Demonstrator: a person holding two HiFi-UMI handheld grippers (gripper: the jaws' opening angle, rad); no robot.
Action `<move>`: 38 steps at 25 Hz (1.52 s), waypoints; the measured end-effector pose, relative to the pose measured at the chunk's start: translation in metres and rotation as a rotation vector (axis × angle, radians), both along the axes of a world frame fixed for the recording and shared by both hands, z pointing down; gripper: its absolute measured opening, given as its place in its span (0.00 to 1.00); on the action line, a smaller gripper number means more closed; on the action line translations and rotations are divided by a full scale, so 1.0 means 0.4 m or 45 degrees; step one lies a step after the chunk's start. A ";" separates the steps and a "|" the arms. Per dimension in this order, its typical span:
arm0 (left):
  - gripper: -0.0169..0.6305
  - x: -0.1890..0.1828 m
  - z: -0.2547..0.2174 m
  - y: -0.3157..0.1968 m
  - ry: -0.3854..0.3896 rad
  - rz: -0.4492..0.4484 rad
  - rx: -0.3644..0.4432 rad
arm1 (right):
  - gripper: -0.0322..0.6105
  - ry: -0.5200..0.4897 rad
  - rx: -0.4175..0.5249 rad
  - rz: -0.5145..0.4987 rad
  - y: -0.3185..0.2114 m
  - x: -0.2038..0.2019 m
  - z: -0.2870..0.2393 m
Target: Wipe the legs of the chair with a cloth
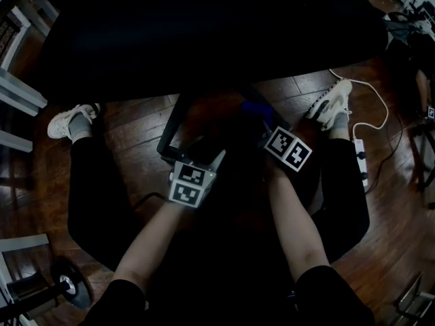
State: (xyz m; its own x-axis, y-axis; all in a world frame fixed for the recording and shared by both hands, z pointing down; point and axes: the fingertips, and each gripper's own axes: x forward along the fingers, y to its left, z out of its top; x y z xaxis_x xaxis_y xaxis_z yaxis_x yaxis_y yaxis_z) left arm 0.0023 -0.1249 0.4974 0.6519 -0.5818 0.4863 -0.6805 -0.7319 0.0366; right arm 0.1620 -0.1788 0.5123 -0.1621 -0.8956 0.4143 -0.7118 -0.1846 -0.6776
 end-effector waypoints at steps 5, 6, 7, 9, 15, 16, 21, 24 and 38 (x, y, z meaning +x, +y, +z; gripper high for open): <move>0.41 0.022 -0.010 0.026 0.042 0.012 -0.002 | 0.19 0.058 -0.012 0.028 0.073 0.056 0.004; 0.41 0.024 -0.012 0.029 0.043 0.016 0.001 | 0.19 0.077 -0.017 0.027 0.085 0.067 0.007; 0.41 0.026 -0.015 0.032 0.043 0.018 0.005 | 0.19 0.089 -0.022 0.031 0.097 0.078 0.010; 0.41 0.024 -0.022 0.037 0.043 0.018 0.011 | 0.19 0.101 -0.034 0.046 0.123 0.099 0.019; 0.41 0.009 -0.046 0.035 0.063 0.007 0.031 | 0.18 0.108 0.074 -0.101 0.100 0.033 -0.036; 0.41 0.005 -0.048 0.030 0.069 0.002 0.032 | 0.18 0.097 0.125 -0.134 0.067 0.001 -0.071; 0.41 -0.031 -0.078 0.019 0.051 -0.026 0.065 | 0.18 0.137 0.246 -0.187 -0.118 -0.101 -0.204; 0.41 -0.030 -0.083 0.006 0.044 -0.032 0.074 | 0.18 0.206 0.256 -0.164 -0.202 -0.099 -0.237; 0.41 0.124 -0.081 0.010 0.071 0.046 0.061 | 0.18 0.586 -0.068 -0.172 -0.098 0.071 -0.140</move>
